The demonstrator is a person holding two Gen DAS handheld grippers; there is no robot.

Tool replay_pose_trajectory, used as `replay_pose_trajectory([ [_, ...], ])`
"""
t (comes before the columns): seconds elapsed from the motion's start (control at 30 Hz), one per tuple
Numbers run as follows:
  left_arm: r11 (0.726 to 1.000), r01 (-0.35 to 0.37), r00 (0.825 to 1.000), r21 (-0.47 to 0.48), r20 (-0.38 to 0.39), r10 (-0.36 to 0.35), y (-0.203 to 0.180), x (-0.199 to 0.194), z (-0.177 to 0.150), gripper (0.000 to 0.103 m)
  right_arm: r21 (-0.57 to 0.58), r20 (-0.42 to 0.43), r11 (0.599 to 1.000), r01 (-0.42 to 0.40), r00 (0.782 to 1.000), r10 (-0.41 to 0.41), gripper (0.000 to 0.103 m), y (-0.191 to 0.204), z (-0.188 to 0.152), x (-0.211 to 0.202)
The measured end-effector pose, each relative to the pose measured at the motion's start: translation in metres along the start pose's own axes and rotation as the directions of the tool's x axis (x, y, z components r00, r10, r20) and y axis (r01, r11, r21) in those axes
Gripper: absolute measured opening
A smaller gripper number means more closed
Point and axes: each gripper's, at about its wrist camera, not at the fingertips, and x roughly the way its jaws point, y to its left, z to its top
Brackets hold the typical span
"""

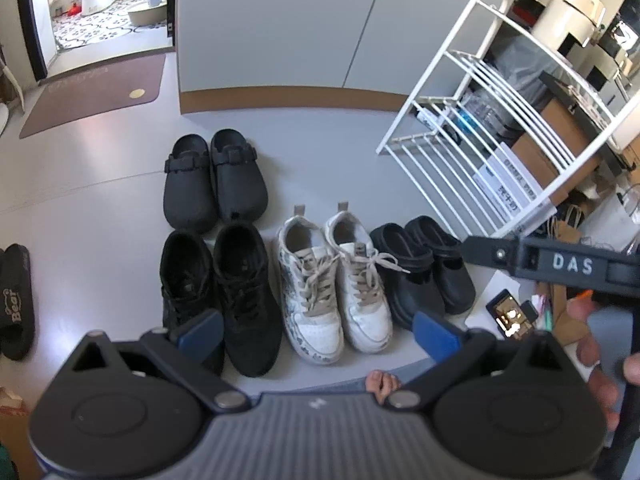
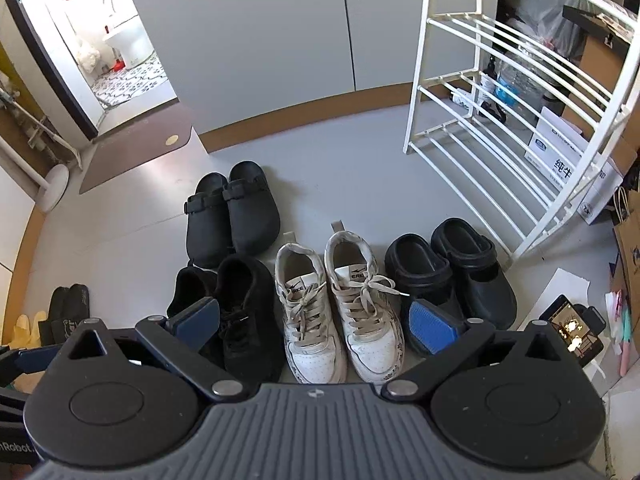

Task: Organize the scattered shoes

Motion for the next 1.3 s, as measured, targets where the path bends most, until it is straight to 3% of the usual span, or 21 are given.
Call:
replay_pose_trajectory([
  [0.43, 1.0, -0.02, 1.0, -0.013, 0.021, 0.02, 0.002, -0.004, 0.003, 0.103, -0.015, 0.009, 1.0, -0.013, 1.0, 0.013, 0.103, 0.002, 0.003, -0.005],
  [1.03, 0.999, -0.034, 0.999, -0.032, -0.023, 0.034, 0.007, 0.01, 0.003, 0.103, -0.086, -0.019, 0.996, 0.038, 0.999, -0.04, 0.103, 0.014, 0.001, 0.007],
  [1.3, 0.994, -0.038, 0.997, -0.106, -0.078, 0.03, 0.022, 0.029, 0.004, 0.103, -0.104, -0.074, 0.993, 0.059, 0.995, -0.067, 0.103, 0.01, -0.002, 0.021],
])
